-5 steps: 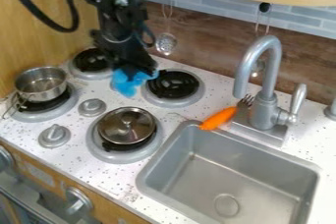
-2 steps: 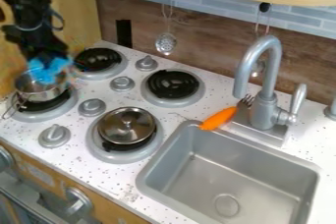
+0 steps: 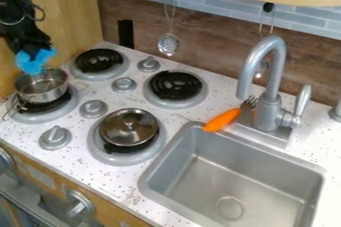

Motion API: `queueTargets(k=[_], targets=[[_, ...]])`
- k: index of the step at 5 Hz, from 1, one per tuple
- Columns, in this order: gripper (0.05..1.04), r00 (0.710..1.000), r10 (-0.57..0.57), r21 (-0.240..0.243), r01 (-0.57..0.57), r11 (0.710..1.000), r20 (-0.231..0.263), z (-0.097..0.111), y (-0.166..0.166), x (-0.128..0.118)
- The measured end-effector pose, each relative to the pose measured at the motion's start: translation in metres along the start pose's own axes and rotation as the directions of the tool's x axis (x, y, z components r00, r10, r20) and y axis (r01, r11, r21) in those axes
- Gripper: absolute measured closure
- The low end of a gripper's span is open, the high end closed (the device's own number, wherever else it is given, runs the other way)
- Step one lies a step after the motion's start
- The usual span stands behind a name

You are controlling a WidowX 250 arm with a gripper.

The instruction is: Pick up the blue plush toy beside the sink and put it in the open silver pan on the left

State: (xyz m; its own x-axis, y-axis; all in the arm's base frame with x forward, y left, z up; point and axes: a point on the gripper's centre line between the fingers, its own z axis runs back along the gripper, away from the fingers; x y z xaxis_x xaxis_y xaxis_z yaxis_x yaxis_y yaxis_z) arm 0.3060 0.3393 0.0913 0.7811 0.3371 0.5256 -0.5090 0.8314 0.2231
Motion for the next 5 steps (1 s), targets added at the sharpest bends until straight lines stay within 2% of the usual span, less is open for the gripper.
queueTargets(k=[1,2,3,4,5], targets=[[0.761,1.000,0.006,-0.031,-0.006,1.000,-0.018,-0.0138,-0.0051,-0.0052],[0.703,1.000,0.006,-0.038,-0.007,0.999,-0.030,-0.0203,-0.0074,-0.0094],[0.394,1.000,0.025,-0.061,-0.026,0.998,-0.015,-0.0227,-0.0127,-0.0114],[0.112,1.000,0.020,-0.054,-0.021,0.998,-0.016,-0.0228,-0.0116,-0.0116],[0.074,1.000,0.012,-0.050,-0.012,0.999,-0.017,-0.0228,-0.0109,-0.0118]])
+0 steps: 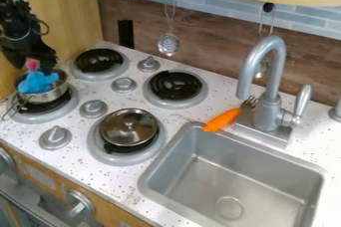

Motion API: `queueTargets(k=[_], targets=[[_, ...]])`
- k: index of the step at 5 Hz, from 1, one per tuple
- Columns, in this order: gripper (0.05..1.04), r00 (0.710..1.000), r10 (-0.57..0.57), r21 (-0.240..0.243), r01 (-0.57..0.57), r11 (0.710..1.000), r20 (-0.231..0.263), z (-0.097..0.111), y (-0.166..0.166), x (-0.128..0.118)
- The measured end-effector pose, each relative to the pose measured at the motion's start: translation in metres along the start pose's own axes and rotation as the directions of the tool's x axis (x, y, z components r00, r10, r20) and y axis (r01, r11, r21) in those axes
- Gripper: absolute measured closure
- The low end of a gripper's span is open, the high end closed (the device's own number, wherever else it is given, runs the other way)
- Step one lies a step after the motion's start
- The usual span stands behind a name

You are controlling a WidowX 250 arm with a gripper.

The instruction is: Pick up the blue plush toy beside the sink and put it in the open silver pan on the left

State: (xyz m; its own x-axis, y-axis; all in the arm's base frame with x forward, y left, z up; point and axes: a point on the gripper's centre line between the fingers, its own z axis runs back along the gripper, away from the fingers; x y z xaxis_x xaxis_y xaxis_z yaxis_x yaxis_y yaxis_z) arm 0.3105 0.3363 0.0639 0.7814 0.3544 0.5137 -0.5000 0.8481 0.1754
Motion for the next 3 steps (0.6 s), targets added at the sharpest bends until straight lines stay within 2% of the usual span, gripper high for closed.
queueTargets(k=[1,2,3], targets=[[0.079,1.000,-0.005,0.007,0.005,1.000,-0.016,-0.001,0.000,-0.005],[0.081,0.999,-0.041,0.011,0.041,0.999,0.022,0.028,0.000,0.000],[0.081,0.956,-0.261,0.083,0.252,0.964,0.132,0.071,-0.008,0.015]])
